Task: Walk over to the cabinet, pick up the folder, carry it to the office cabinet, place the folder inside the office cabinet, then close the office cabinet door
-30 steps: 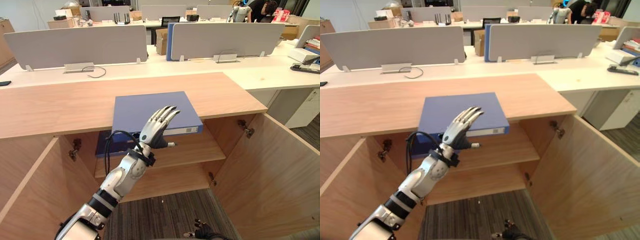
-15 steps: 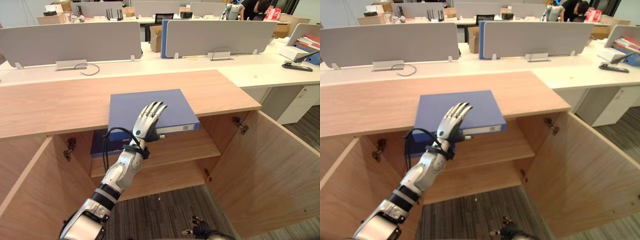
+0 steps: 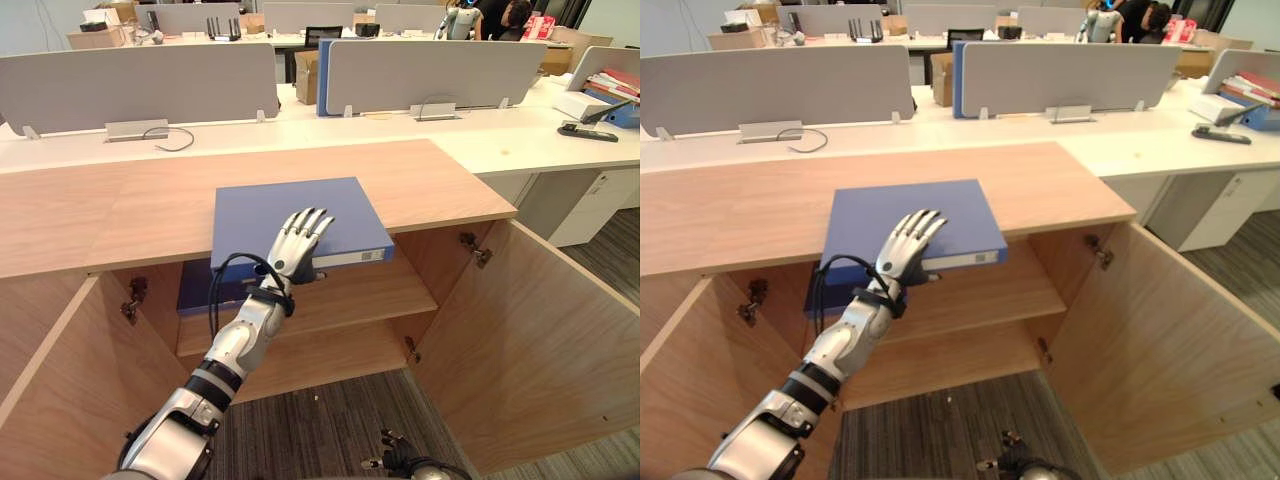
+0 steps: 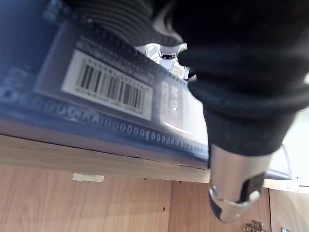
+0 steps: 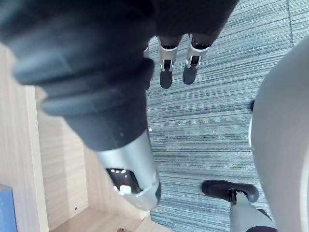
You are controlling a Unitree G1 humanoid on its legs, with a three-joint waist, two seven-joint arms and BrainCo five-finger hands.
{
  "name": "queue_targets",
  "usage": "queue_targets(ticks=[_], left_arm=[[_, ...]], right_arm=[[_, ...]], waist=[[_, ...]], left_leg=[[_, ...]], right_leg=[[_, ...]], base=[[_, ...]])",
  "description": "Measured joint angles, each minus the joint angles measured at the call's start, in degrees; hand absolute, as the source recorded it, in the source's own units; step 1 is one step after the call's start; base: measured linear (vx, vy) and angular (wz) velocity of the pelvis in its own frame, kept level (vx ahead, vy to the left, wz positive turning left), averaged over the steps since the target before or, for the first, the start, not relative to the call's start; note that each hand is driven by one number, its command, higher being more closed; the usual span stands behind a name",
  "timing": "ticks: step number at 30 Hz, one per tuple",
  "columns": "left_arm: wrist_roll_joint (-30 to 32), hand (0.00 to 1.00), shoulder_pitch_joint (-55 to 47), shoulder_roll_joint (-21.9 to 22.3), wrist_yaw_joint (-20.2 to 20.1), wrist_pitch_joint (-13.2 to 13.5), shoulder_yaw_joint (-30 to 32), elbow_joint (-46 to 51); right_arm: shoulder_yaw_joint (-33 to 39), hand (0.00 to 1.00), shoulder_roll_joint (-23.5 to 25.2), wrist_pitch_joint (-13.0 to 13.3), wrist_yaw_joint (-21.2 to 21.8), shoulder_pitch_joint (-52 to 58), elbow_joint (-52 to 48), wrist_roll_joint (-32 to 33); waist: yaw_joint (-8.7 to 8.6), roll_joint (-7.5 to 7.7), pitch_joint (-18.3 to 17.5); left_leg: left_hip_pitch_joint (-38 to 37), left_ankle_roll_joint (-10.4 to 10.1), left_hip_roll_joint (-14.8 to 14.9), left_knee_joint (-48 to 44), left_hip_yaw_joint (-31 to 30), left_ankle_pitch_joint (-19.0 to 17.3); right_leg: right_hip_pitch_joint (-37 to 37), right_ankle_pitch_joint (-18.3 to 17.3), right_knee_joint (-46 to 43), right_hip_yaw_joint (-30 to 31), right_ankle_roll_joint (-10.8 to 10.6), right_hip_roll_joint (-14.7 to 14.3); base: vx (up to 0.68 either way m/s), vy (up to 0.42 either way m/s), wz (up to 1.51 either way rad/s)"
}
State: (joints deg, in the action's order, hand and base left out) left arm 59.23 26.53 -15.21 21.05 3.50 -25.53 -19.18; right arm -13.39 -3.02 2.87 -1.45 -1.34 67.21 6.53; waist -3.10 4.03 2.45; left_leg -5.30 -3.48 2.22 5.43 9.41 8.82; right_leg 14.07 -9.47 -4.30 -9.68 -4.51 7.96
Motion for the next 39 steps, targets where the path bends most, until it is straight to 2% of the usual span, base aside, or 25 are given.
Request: queue_targets(ticks=[9,22,24,27,28,29,30,32,33,34,37,39], left_arm=[[2.3,1.0,4.6,-3.1,0.8,0.8,-0.5,-5.0],[2.7,1.0,6.0,-4.6,2.4,0.3,-0.5,-4.9],[2.0,1.0,5.5,-4.0,2.3,-0.3,-0.1,-2.5],[-1.2,1.0,-1.7,-0.8,2.2,-0.9,1.7,12.0],[-2.7,1.0,-5.8,1.6,2.2,-0.5,1.7,19.3],[-6.0,1.0,-9.6,4.5,2.4,0.9,1.6,25.3],[-8.1,1.0,-11.1,5.9,2.4,1.8,1.4,27.8],[-19.0,1.0,-15.3,9.6,2.5,5.2,1.2,35.5],[-28.5,1.0,-17.4,11.4,2.2,7.7,1.6,39.4],[-32.2,1.0,-18.3,12.0,2.1,8.5,2.2,40.7],[-45.6,1.0,-23.7,13.6,1.8,10.7,7.0,44.8],[-55.2,1.0,-29.8,14.2,1.6,12.1,13.6,49.2]], right_arm=[[-0.8,0.0,-0.1,0.0,0.0,-0.2,0.1,0.0],[-1.7,0.0,-0.2,0.1,0.1,-0.3,0.1,0.0],[-1.7,0.0,-0.2,0.1,0.0,-0.3,0.1,0.0],[-1.2,0.0,-0.2,0.3,-0.2,-0.2,0.2,0.1],[-0.2,0.0,-0.2,0.4,-0.4,-0.2,0.7,0.2],[1.0,0.0,-0.1,0.5,-0.9,-0.1,1.2,0.8],[1.0,0.0,-0.1,0.5,-1.2,0.1,1.2,1.5],[1.0,0.0,-0.4,0.9,-2.5,1.0,0.3,3.9],[1.0,0.0,-0.7,1.3,-3.3,2.0,-1.4,6.3],[1.0,0.0,-0.8,1.3,-3.6,2.6,-3.0,7.3],[1.1,0.0,-0.3,2.4,-4.8,7.7,-16.1,12.6],[1.4,0.0,0.7,3.7,-5.4,12.4,-31.8,13.9]], waist=[[-0.57,-0.18,-0.1],[-0.55,-0.35,-0.3],[-0.57,-0.35,-0.2],[-0.49,-0.41,-0.4],[-0.3,-0.45,-0.3],[0.08,-0.45,-0.3],[0.41,-0.47,-0.3],[1.0,-0.72,-0.5],[1.2,-1.06,-0.7],[1.31,-1.27,-0.8],[1.16,-1.99,-1.0],[1.24,-2.49,-0.9]], left_leg=[[-0.8,-0.1,0.0,0.0,0.2,-0.1],[-0.8,-0.3,-0.1,0.0,-0.2,-0.2],[-0.6,-0.3,-0.1,0.0,-0.4,-0.2],[0.0,-0.3,-0.1,0.0,-0.8,-0.2],[0.4,-0.3,-0.1,-0.1,-1.1,-0.1],[0.5,-0.3,-0.1,-0.1,-1.1,-0.1],[0.4,-0.3,-0.1,-0.1,-1.0,-0.1],[0.4,-0.4,0.1,-0.1,-0.9,0.0],[0.3,-0.4,0.4,-0.1,-0.6,0.1],[0.3,-0.5,0.6,-0.1,-0.4,0.1],[0.2,-0.6,1.2,0.0,0.2,0.5],[0.3,-0.5,1.7,0.0,0.3,0.1]], right_leg=[[0.9,0.0,0.4,0.1,0.0,-0.1],[1.1,0.0,0.8,-0.1,0.0,-0.1],[1.1,0.0,0.8,-0.2,0.0,-0.1],[0.8,0.0,0.9,-0.3,0.0,0.1],[0.5,0.0,0.9,-0.3,0.0,0.1],[0.4,0.0,0.9,-0.3,0.0,0.0],[0.4,0.0,0.9,-0.2,0.0,0.0],[0.3,-0.1,0.4,-0.2,0.2,-0.1],[-0.1,-0.3,-0.3,0.2,0.5,-0.3],[-0.4,-0.3,-0.6,0.4,0.5,-0.5],[-1.2,-0.4,-1.7,0.7,0.6,-1.1],[-1.7,-0.5,-2.2,0.6,0.8,-1.7]], base=[[0.0,0.0,0.0],[0.0,0.0,0.0],[-0.01,0.004,0.04],[0.0,0.001,0.07],[0.0,0.01,0.06],[0.0,0.013,0.04],[0.0,0.0,0.0],[-0.02,0.002,-0.02],[-0.06,-0.004,-0.08],[-0.06,-0.004,-0.15],[-0.09,-0.016,-0.11],[-0.12,-0.025,0.01]])
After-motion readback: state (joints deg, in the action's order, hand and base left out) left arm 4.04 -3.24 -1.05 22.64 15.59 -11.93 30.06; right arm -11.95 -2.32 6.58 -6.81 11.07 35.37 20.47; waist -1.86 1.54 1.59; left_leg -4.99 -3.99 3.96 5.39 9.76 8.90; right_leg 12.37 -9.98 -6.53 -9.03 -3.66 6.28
